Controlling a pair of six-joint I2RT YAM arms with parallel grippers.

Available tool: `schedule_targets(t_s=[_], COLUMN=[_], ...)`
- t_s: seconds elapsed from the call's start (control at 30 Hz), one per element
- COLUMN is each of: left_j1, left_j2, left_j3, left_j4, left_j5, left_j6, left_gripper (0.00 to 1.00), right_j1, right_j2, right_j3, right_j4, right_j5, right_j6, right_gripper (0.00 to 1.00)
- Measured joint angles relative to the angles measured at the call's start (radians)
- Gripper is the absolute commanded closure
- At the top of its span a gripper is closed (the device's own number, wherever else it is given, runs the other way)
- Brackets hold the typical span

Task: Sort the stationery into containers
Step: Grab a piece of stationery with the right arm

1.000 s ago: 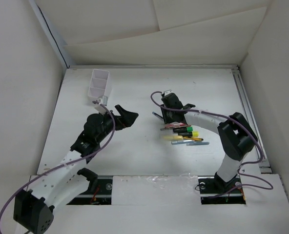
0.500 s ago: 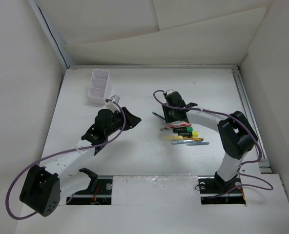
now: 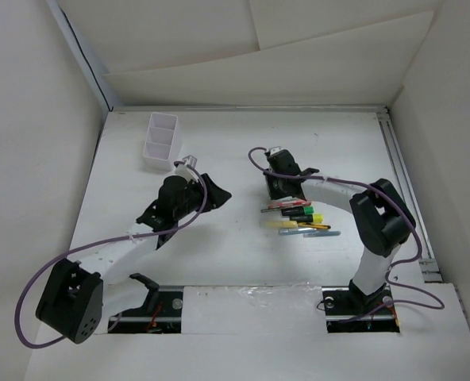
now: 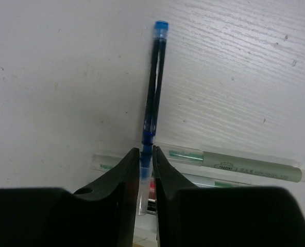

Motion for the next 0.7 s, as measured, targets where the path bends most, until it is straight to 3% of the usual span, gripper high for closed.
schedule_targets(t_s=[0.07, 0.17, 0.33, 0.43, 0.57, 0.7], left_j1=[0.0, 0.0, 0.0, 0.0, 0.0, 0.0], left_j2=[0.008, 0.025, 0.076, 0.089, 0.09, 0.09], left_j3=[0.0, 0.0, 0.027, 0.032, 0.032, 0.034], left_j4=[-0.006, -0.008, -0.021, -0.02, -0.02, -0.023], left_j5=[-0.011, -0.022, -0.032, -0.035, -0.038, -0.045], left_j6=[0.0, -0.001, -0.002, -0.005, -0.006, -0.008], left_gripper=[0.56, 0.56, 0.56, 0.56, 0.56, 0.56], right_j1=[0.002, 0.003, 0.013, 0.023, 0.031, 0.034], right_j2=[0.002, 0.003, 0.006, 0.011, 0.039, 0.048], right_j3=[0.0, 0.0, 0.0, 0.002, 0.02, 0.029], right_j4=[0.006, 0.01, 0.016, 0.026, 0.032, 0.042], right_j5=[0.0, -0.002, -0.01, -0.011, -0.019, -0.026], right_j6=[0.0, 0.001, 0.0, 0.0, 0.0, 0.0], right_gripper=[0.82, 0.73, 0.7, 0.77, 0.96, 1.0])
